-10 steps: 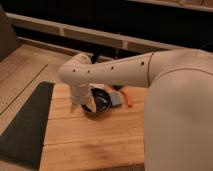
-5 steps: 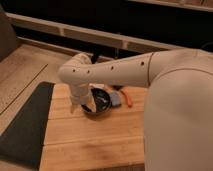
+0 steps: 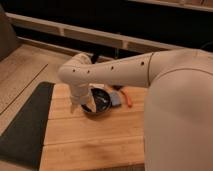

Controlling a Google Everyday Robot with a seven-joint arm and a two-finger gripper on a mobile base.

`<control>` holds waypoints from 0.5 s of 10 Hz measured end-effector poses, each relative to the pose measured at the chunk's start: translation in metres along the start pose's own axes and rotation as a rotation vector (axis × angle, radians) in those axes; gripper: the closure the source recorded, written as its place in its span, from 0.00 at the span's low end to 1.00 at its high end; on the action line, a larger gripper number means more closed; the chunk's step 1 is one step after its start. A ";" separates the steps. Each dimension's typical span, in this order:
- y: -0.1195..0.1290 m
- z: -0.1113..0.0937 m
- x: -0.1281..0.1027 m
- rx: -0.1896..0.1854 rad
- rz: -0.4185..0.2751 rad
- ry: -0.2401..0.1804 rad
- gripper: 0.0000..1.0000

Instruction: Wipe the white sponge on the table

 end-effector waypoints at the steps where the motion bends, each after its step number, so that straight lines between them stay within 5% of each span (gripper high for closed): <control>1: 0.000 0.000 0.000 0.000 -0.001 -0.001 0.35; 3: -0.005 -0.007 -0.010 0.028 -0.020 -0.041 0.35; 5: -0.010 -0.029 -0.038 0.076 -0.105 -0.148 0.35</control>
